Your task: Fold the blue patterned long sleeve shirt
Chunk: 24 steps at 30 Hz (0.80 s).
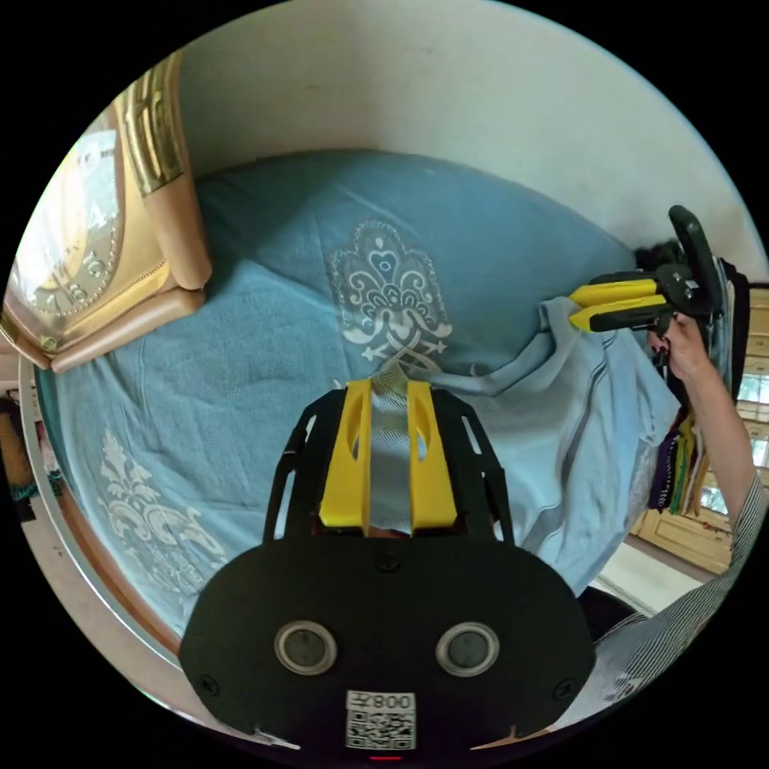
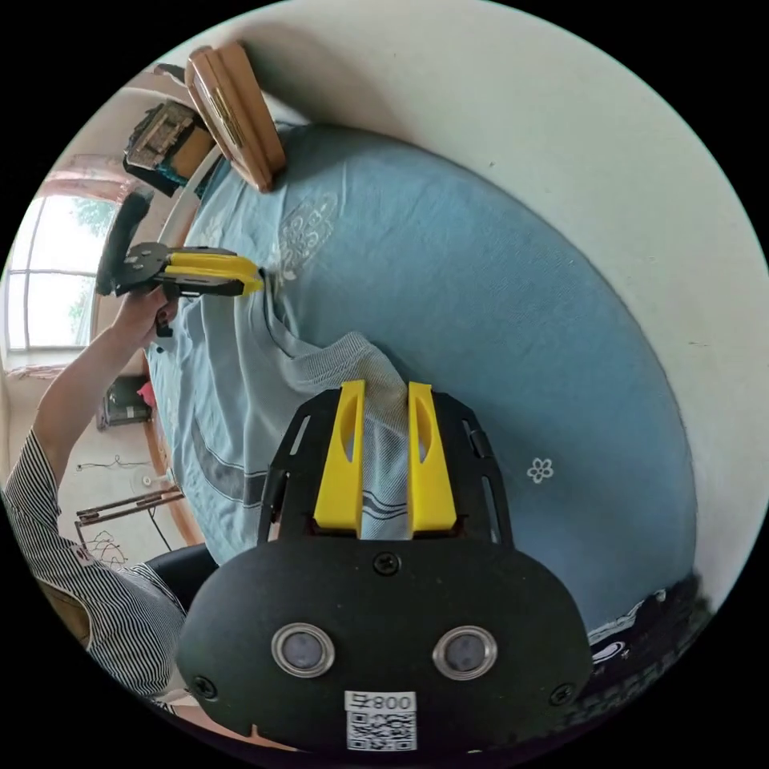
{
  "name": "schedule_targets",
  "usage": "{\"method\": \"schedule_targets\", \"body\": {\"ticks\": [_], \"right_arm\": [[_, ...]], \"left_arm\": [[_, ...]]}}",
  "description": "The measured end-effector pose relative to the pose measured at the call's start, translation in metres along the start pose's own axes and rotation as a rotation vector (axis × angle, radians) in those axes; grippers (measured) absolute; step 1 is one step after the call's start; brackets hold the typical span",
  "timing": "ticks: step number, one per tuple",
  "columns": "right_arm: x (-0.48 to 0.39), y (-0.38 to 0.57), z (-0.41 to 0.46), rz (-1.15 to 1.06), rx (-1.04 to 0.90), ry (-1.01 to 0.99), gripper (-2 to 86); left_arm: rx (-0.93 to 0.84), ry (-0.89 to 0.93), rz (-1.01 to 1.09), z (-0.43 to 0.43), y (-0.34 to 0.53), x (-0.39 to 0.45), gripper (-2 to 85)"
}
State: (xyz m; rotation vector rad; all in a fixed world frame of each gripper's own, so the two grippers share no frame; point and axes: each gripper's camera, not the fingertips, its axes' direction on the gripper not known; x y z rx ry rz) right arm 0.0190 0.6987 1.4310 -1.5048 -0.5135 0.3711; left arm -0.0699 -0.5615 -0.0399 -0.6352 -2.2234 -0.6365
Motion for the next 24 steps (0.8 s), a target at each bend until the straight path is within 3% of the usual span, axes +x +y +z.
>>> {"method": "schedule_targets", "body": {"ticks": [5,12,16,18,24], "right_arm": [[0.007,-0.016,-0.013,0.01,0.031,-0.048,3.5],[-0.027,0.02,-0.095,-0.121,0.412,0.167,2.3],[-0.006,-0.01,-0.077,-0.069,0.329,0.205,2.6],[0.022,-0.03,-0.063,0.08,0.22,0.203,3.1],[0.058,0.013,-0.098,0.112,0.273,0.208,7.0]], "left_arm": [[0.041,-0.053,0.068,-0.025,-0.003,0.026,3.8],[0.353,-0.008,0.081,-0.107,0.02,0.044,3.4],[0.257,-0.041,0.037,-0.084,-0.012,0.043,4.7],[0.198,-0.036,-0.025,-0.07,-0.024,0.037,5.9],[0.236,0.032,-0.014,-0.094,0.006,0.027,9.4]]}}
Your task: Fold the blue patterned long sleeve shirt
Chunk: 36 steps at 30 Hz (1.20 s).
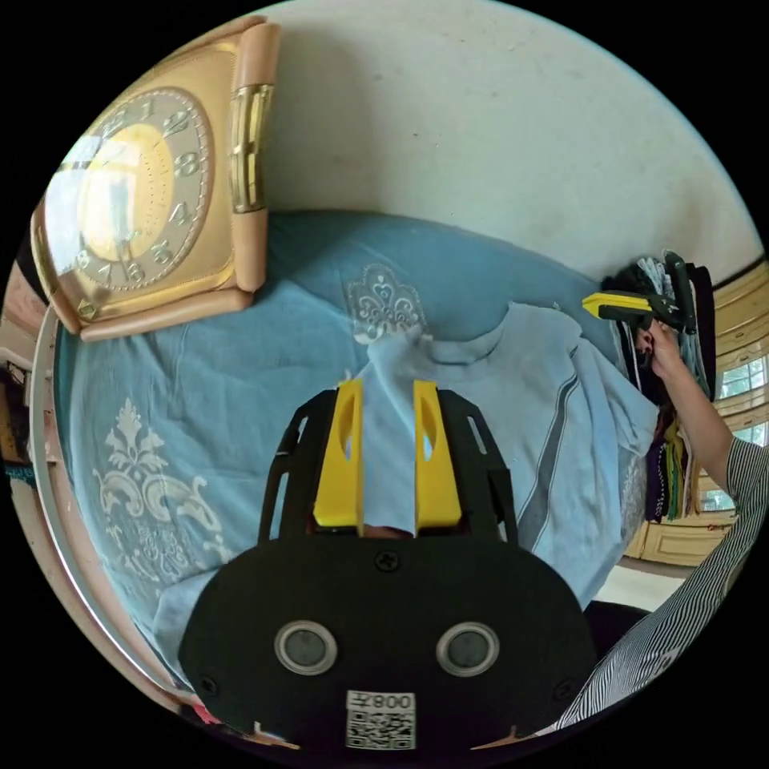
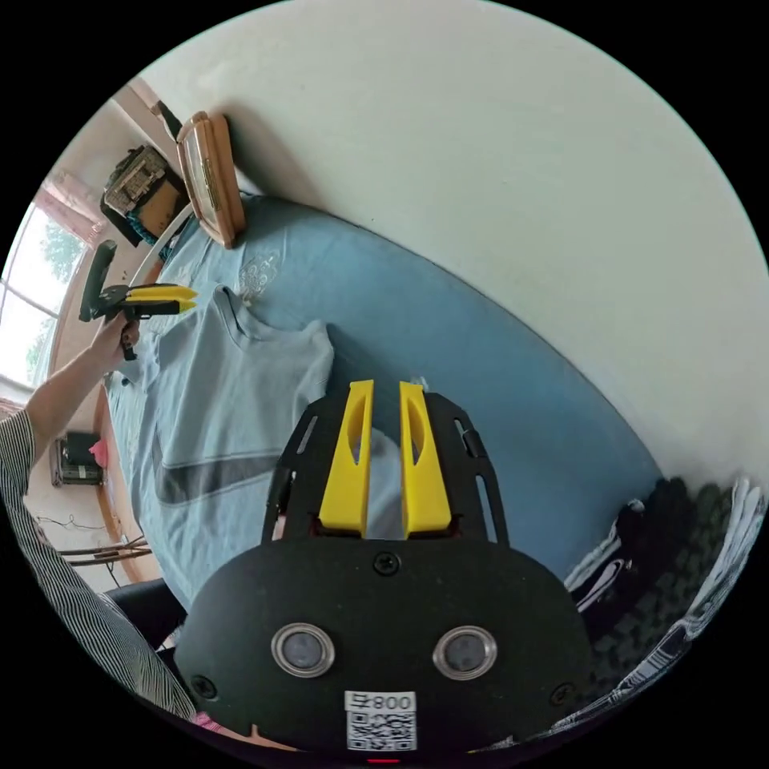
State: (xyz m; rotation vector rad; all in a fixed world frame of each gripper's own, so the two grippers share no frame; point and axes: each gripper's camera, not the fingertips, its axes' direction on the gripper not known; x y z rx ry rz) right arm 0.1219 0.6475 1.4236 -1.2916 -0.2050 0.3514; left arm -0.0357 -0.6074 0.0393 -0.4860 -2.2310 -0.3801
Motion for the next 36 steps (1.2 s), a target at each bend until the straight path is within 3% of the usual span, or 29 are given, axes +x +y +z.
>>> {"method": "schedule_targets", "body": {"ticks": [7,13,17,23,31,36], "right_arm": [[0.046,0.044,0.021,0.103,-0.156,-0.045,8.4],[0.058,0.039,0.032,0.12,-0.206,-0.019,3.4],[0.061,0.053,0.002,0.13,-0.202,0.105,2.2],[0.109,0.086,0.01,0.348,-0.184,-0.096,2.3],[0.104,0.065,-0.026,0.416,0.065,-0.058,3.2],[0.044,-0.004,-0.002,0.177,0.086,-0.244,6.2]], "left_arm": [[-0.088,-0.002,-0.276,-0.01,0.07,-0.064,8.7],[-0.163,-0.084,-0.274,-0.001,0.064,-0.056,4.9],[-0.13,-0.119,-0.261,-0.019,0.062,-0.051,4.0],[-0.115,-0.088,-0.33,-0.021,0.067,-0.065,5.7],[0.048,0.033,-0.209,-0.049,0.032,-0.049,9.6],[0.005,0.05,-0.076,-0.025,-0.024,-0.027,10.7]]}}
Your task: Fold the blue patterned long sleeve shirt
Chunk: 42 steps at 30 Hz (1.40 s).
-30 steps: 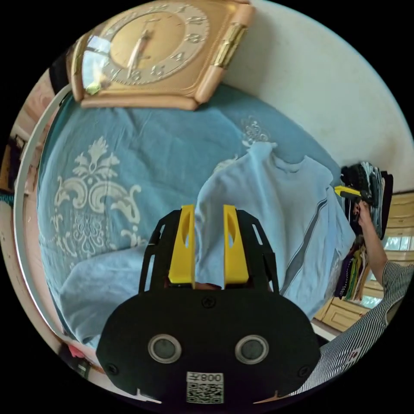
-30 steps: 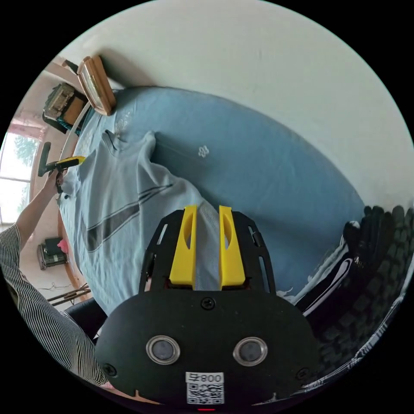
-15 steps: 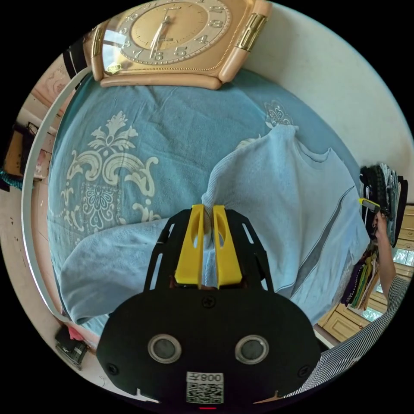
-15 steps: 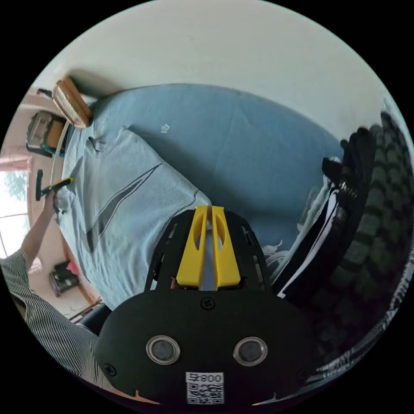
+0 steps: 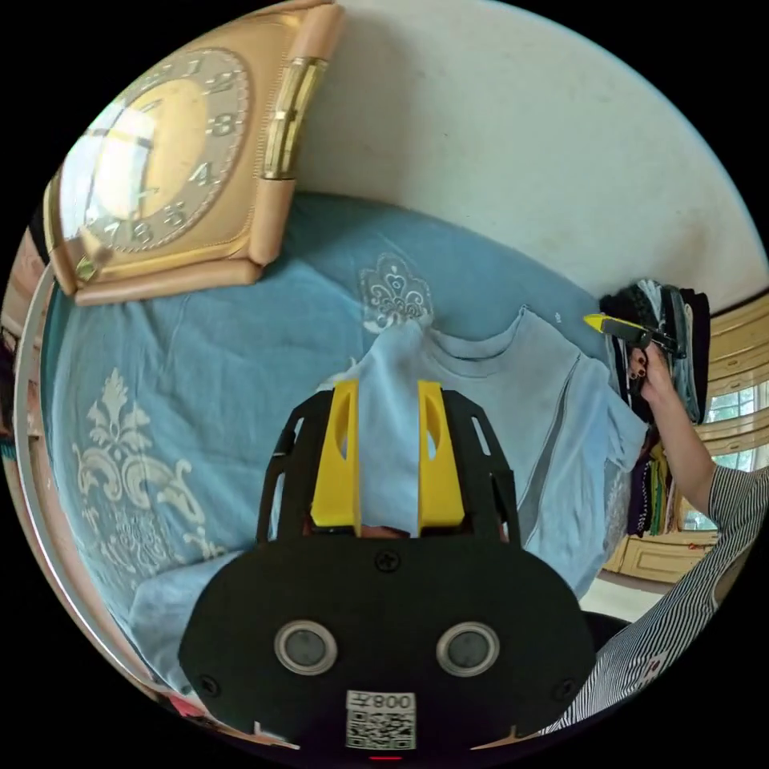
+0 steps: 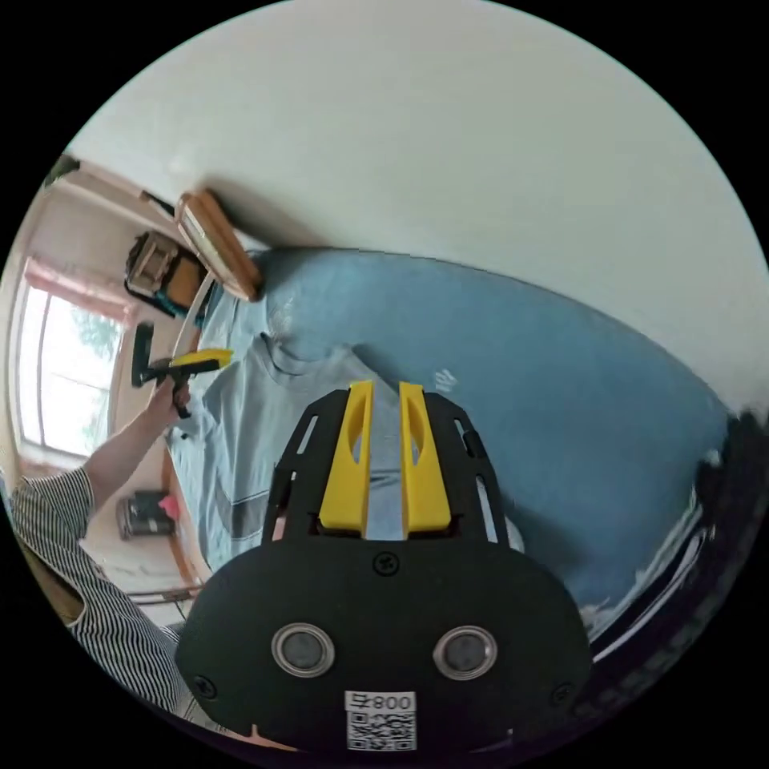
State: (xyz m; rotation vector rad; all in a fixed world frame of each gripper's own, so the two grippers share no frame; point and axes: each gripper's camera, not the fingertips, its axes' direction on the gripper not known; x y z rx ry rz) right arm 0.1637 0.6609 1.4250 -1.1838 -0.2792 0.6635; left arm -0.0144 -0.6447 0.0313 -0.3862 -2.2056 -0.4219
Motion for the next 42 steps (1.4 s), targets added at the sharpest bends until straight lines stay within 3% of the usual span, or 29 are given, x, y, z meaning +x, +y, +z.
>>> {"method": "schedule_targets", "body": {"ticks": [8,14,18,23,30,33,39,42], "right_arm": [[-0.072,-0.045,0.079,-0.189,-0.186,0.22,1.3],[-0.073,-0.036,0.051,-0.177,-0.092,0.245,0.1],[-0.062,-0.03,0.058,-0.129,-0.148,0.178,-0.2],[-0.067,0.016,0.021,-0.149,-0.064,0.146,-0.3],[-0.028,0.131,-0.036,0.05,-0.072,0.182,-0.1],[-0.013,0.167,-0.058,0.147,-0.078,0.258,-0.1],[0.009,0.212,-0.071,0.29,-0.101,0.281,0.0],[0.006,0.224,-0.064,0.301,-0.115,0.277,0.1]], "left_arm": [[-0.087,-0.09,0.037,0.044,-0.048,0.012,6.1],[-0.003,-0.066,0.051,0.03,-0.04,0.011,4.2],[0.008,-0.017,-0.022,0.032,-0.031,-0.007,5.9],[0.04,-0.032,-0.031,-0.026,0.029,-0.044,8.9],[-0.137,-0.102,-0.232,-0.034,0.128,-0.106,9.0],[-0.193,-0.168,-0.276,-0.019,0.135,-0.115,3.6],[-0.116,-0.26,-0.352,-0.031,0.148,-0.12,1.7],[-0.019,-0.138,-0.303,-0.043,0.153,-0.104,4.5]]}}
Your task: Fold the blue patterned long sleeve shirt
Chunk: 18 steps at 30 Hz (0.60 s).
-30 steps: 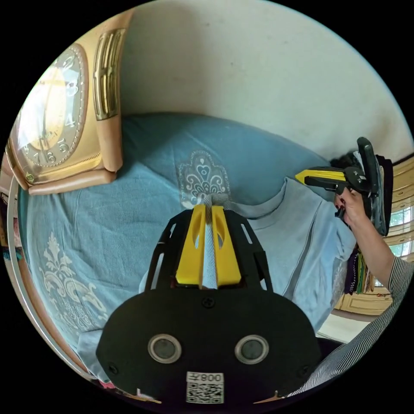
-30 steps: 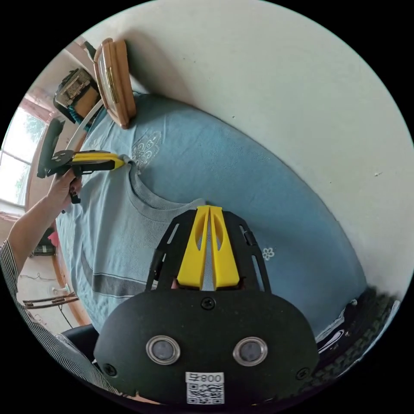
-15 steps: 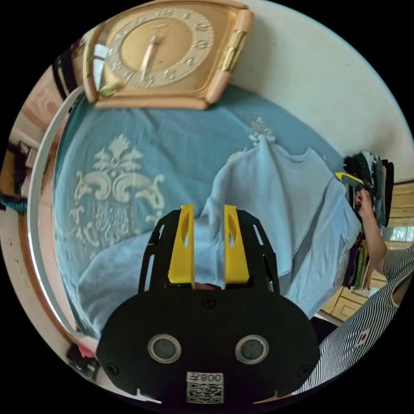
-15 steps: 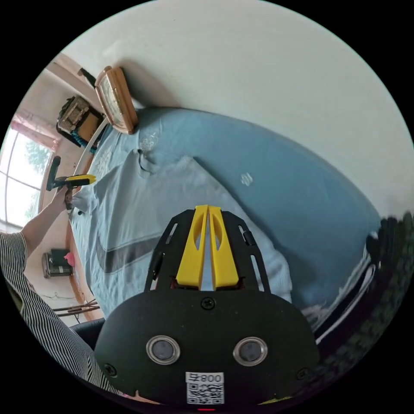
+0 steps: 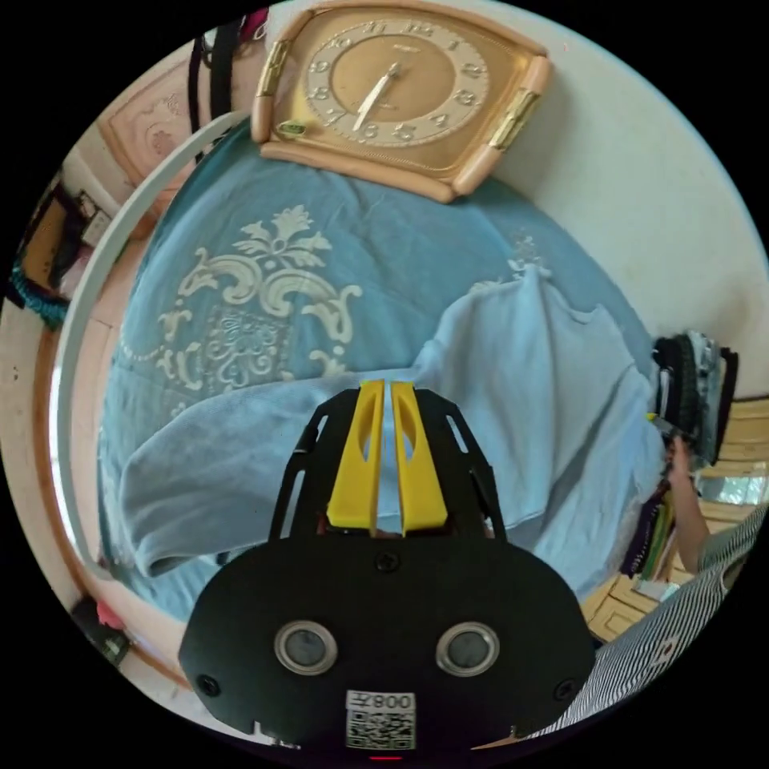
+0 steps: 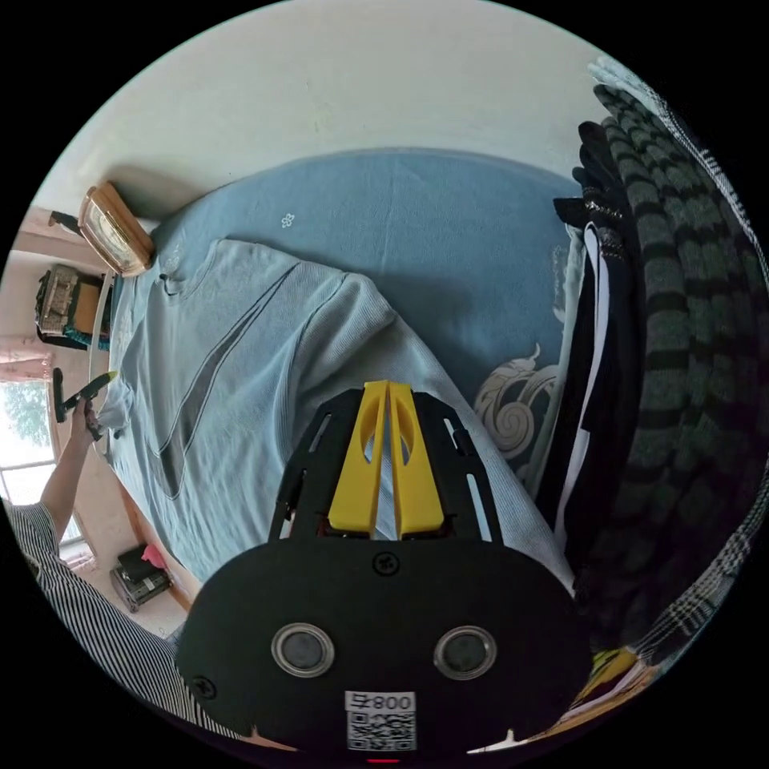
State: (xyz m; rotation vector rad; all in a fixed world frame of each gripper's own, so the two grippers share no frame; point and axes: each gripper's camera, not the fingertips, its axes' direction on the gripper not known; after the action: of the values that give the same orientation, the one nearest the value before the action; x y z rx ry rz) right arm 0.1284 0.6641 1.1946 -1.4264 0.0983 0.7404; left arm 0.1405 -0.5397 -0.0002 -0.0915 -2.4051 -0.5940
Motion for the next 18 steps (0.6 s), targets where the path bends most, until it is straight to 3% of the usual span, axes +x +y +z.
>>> {"method": "schedule_targets", "body": {"ticks": [2,7,12,18], "right_arm": [[-0.004,0.006,0.007,-0.008,-0.011,0.014,0.3],[-0.012,0.019,0.012,-0.041,-0.046,0.064,3.3],[-0.026,0.054,-0.013,-0.103,-0.012,0.008,8.5],[-0.041,0.087,0.009,-0.2,-0.097,0.12,5.6]], "left_arm": [[-0.007,0.14,0.06,0.01,0.001,0.012,6.7],[-0.13,-0.001,0.067,0.051,-0.004,0.022,4.5],[-0.119,0.029,0.024,0.053,0.005,0.015,3.6],[-0.145,0.009,0.014,0.057,0.01,0.015,3.0]]}}
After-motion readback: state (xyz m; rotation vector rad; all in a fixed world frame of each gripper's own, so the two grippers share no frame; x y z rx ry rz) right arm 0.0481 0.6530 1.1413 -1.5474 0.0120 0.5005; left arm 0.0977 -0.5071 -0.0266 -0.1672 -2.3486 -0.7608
